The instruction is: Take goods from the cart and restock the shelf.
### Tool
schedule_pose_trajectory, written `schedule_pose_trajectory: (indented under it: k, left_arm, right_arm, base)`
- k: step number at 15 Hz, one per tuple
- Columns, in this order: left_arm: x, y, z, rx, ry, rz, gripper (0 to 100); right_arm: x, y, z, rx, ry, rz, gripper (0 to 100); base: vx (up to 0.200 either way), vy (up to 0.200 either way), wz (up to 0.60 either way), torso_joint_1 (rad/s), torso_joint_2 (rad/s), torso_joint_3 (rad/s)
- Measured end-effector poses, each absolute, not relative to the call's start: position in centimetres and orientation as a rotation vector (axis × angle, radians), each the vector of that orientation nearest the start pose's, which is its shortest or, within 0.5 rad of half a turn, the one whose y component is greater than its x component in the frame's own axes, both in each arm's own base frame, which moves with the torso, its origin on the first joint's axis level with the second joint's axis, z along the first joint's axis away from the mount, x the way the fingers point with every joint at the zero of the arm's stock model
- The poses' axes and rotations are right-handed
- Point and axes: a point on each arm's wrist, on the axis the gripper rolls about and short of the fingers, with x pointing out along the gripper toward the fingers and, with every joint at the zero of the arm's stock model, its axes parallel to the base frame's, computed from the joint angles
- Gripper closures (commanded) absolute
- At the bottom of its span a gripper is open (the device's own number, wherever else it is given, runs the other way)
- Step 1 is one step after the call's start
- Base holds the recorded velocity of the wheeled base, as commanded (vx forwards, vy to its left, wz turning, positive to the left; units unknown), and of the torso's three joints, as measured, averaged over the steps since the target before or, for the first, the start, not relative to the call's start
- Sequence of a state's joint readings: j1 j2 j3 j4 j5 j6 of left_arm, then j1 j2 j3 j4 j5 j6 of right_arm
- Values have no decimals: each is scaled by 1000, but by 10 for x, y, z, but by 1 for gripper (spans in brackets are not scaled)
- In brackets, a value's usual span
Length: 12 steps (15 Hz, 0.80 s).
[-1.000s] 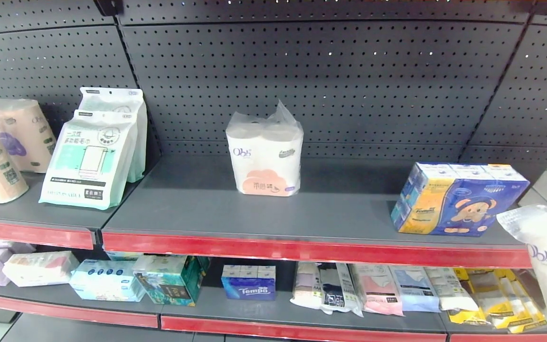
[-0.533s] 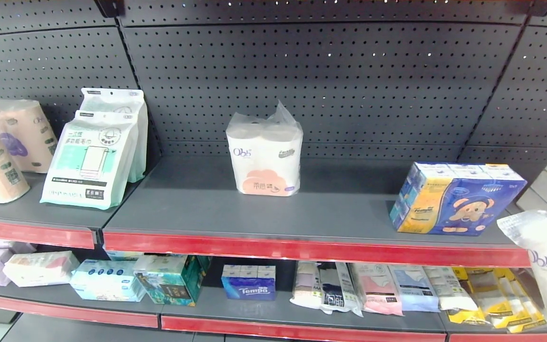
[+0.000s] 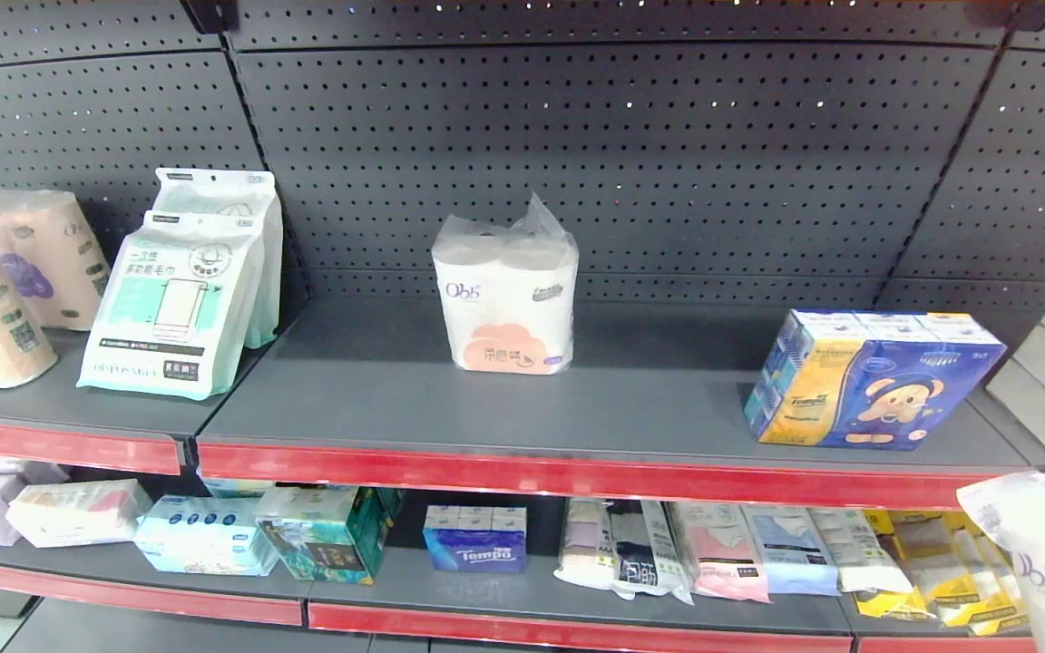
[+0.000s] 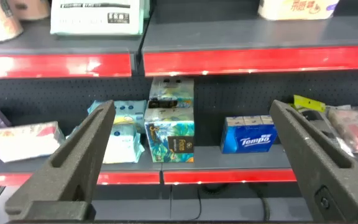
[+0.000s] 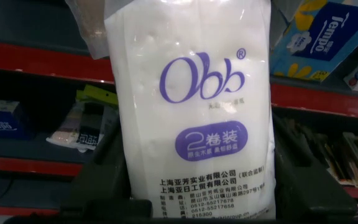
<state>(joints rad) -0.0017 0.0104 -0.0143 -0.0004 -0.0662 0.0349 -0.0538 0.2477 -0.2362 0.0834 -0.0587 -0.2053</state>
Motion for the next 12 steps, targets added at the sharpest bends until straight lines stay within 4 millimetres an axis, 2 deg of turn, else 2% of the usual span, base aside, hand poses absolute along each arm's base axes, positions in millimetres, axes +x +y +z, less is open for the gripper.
schedule_pose_trajectory:
  k: [1,3,5,8,12]
  left_arm:
    - [-25,-1,90,27,-29,-75,0]
    - [-25,-2,125,-7,-64,-97,0]
    - [-11,-2,164,-1,-55,-126,0]
    - [33,-4,195,40,3,-164,0]
    - [99,-12,206,40,79,-372,0]
  right_arm:
    - [-15,-1,137,-205,96,-103,100]
    - [-16,0,137,-206,87,-104,100]
    - [-17,0,136,-207,82,-106,100]
    - [-18,0,139,-210,74,-107,100]
    - [-17,0,145,-212,76,-107,100]
  base:
    - [0,0,0,0,0,0]
    - [0,0,0,0,0,0]
    - [0,0,0,0,0,0]
    - [0,0,0,0,0,0]
    - [0,0,0,0,0,0]
